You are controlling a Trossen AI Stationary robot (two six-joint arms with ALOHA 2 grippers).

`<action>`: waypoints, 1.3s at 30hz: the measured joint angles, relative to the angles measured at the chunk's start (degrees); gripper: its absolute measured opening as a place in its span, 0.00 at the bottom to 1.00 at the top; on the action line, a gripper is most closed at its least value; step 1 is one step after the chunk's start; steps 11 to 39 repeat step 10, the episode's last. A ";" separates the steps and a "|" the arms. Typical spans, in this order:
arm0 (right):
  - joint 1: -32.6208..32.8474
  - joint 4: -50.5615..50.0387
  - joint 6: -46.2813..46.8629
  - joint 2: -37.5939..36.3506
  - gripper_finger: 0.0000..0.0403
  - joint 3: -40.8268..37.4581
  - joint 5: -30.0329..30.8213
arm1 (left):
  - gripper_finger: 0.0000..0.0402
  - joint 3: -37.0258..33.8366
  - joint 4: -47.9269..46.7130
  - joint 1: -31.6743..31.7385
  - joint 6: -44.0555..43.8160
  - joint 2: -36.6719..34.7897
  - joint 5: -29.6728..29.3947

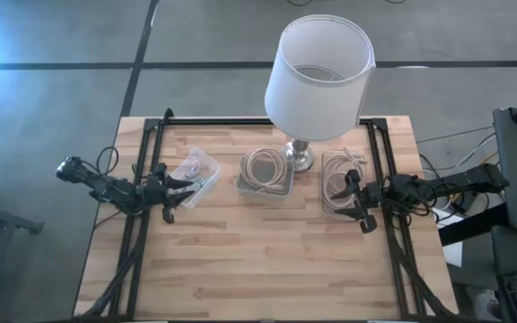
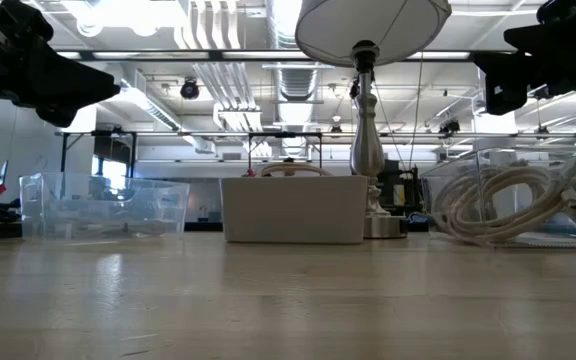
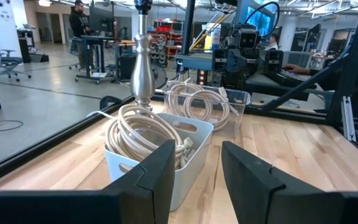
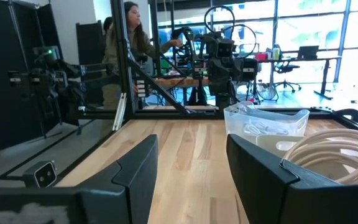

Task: Pick & Place USB Port
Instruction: Return to Home Position

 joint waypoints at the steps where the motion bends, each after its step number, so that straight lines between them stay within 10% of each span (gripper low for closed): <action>1: 0.02 0.01 -0.06 0.00 0.47 0.00 0.00 | 0.34 0.00 0.00 0.00 -0.02 0.00 -0.02; 39: 0.01 0.01 0.00 -0.04 0.47 0.00 0.00 | 0.34 0.00 0.00 0.00 -0.02 0.00 -0.04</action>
